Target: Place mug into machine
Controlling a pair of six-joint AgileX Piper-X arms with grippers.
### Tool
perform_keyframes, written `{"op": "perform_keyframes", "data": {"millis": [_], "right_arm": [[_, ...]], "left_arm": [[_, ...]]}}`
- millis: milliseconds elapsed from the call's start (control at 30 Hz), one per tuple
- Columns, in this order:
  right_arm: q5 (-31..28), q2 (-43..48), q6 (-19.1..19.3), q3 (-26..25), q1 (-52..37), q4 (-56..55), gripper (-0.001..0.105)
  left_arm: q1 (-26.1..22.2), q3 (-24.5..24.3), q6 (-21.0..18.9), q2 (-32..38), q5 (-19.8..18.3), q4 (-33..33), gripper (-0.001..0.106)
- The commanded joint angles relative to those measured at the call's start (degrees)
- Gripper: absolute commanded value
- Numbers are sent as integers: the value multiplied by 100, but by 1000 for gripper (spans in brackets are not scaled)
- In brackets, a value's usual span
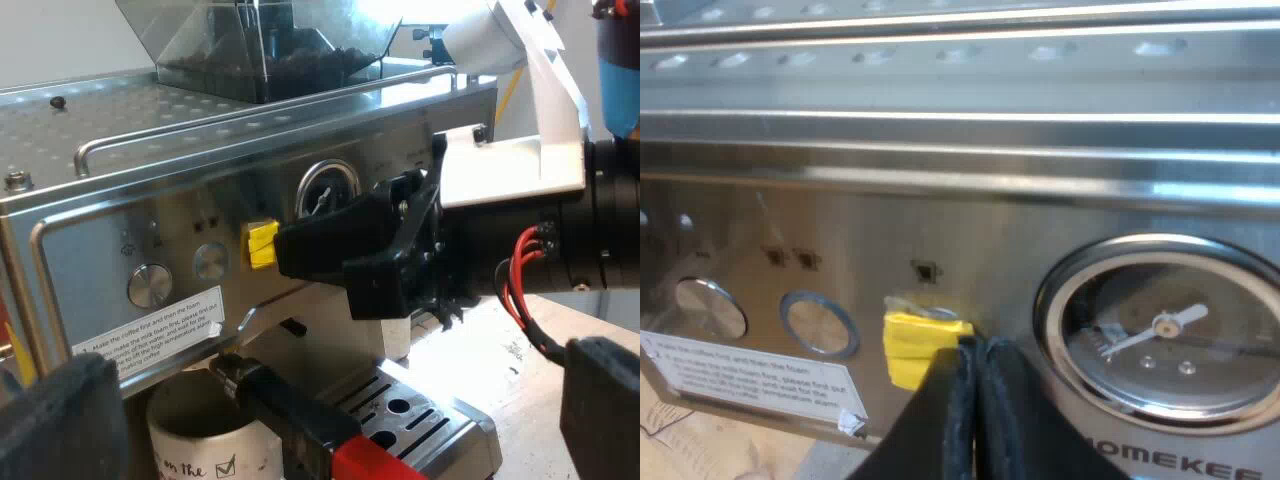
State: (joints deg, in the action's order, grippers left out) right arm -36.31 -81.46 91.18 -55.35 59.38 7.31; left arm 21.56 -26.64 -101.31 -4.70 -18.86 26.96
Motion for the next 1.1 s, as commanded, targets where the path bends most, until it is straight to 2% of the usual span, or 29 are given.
{"op": "perform_keyframes", "data": {"millis": [33, 267, 600, 667, 700, 733, 767, 800, 867, 967, 1033, 1100], "right_arm": [[-167, -98, -20, -113, -225, 151, 0], [-168, -78, 19, -113, -211, 130, 0], [-148, 701, 33, -113, 318, -1088, 1], [-148, 876, 33, -113, 425, -1299, 8], [-135, 1000, 33, -113, 498, -1409, 17], [-122, 1064, 33, -113, 533, -1464, 22], [-74, 1355, 33, -113, 633, -1713, 43], [-54, 1479, 33, -113, 631, -1834, 51], [50, 1674, 33, -113, 631, -2051, 58], [69, 1963, 146, -113, 598, -2497, 66], [97, 2228, 556, -113, 524, -2833, 69], [83, 2442, 769, -113, 430, -3036, 71]], "left_arm": [[27, -32, -35, -17, -20, 8, 89], [27, -32, -35, -17, -20, 8, 89], [27, -32, -35, -17, -20, 8, 89], [27, -32, -35, -17, -20, 8, 89], [27, -32, -35, -17, -20, 8, 89], [27, -32, -35, -17, -20, 8, 89], [27, -32, -35, -17, -20, 8, 89], [27, -32, -35, -17, -20, 8, 89], [27, -32, -55, -17, -20, 8, 89], [27, -103, -371, -31, -20, 8, 89], [27, -287, -668, -192, 29, 8, 89], [27, -446, -781, -375, 208, -28, 89]]}}
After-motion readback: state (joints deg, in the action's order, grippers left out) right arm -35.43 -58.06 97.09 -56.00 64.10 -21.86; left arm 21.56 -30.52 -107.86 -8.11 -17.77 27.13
